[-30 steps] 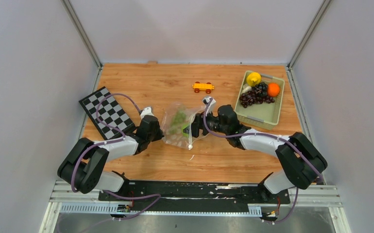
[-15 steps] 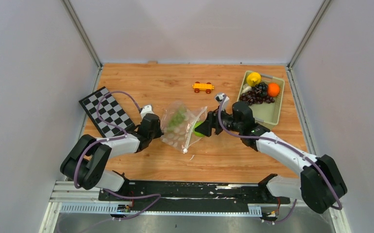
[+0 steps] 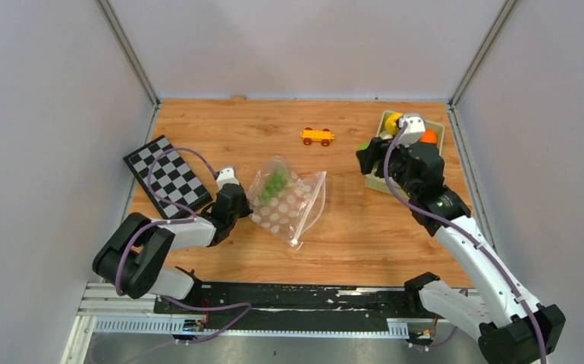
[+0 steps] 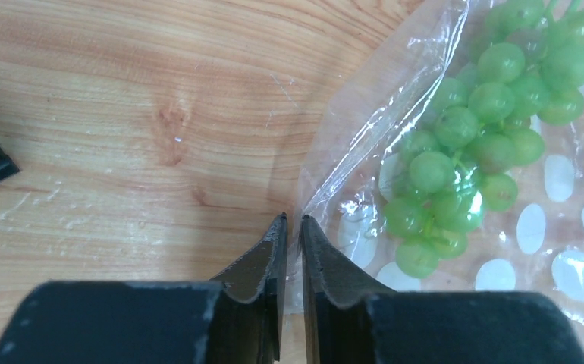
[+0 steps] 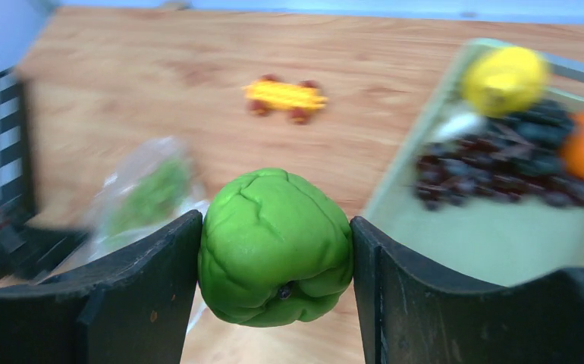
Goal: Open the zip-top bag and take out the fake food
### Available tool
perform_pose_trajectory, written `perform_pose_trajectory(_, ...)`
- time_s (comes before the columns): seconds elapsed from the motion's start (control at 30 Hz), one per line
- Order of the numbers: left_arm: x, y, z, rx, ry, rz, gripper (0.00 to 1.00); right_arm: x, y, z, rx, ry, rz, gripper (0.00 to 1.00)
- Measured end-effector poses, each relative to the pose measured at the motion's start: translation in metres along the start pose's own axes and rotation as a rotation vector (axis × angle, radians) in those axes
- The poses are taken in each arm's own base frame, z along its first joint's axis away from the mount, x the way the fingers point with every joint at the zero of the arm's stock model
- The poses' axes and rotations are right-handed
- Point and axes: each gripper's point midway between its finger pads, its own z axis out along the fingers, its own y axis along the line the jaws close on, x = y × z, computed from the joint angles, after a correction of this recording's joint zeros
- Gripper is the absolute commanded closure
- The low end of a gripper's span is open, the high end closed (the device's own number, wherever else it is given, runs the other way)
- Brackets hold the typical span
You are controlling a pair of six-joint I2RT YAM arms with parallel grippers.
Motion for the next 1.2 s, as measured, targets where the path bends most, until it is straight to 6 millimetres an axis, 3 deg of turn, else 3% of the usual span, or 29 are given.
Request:
perform_pose_trajectory(0.1, 0.001, 0.004, -0.005, 0.01, -0.017, 0.0, 0.65, -0.007, -0.05, 0.002, 0.208, -0.033, 0.008, 0.43)
perform_pose_trajectory(0.2, 0.002, 0.008, -0.011, 0.016, -0.03, 0.004, 0.54, -0.002, -0.105, 0.007, 0.424, -0.028, 0.027, 0.42)
perform_pose_trajectory(0.33, -0.001, 0.01, -0.018, 0.023, -0.051, 0.002, 0.46, 0.02, -0.168, 0.015, 0.645, 0.007, 0.048, 0.39)
perform_pose_trajectory(0.5, -0.006, 0.01, -0.022, 0.034, -0.073, -0.008, 0.41, 0.056, -0.229, 0.025, 0.846, 0.088, 0.06, 0.32)
perform_pose_trajectory(0.77, -0.013, 0.008, -0.027, 0.046, -0.097, -0.018, 0.4, 0.102, -0.277, 0.047, 1.001, 0.226, 0.03, 0.25)
perform_pose_trajectory(1.03, -0.016, 0.007, -0.029, 0.053, -0.11, -0.023, 0.39, 0.111, -0.298, 0.064, 1.062, 0.276, -0.035, 0.2)
perform_pose_trajectory(1.2, -0.018, 0.006, -0.03, 0.058, -0.117, -0.027, 0.38, 0.109, -0.294, 0.064, 1.045, 0.273, -0.028, 0.19)
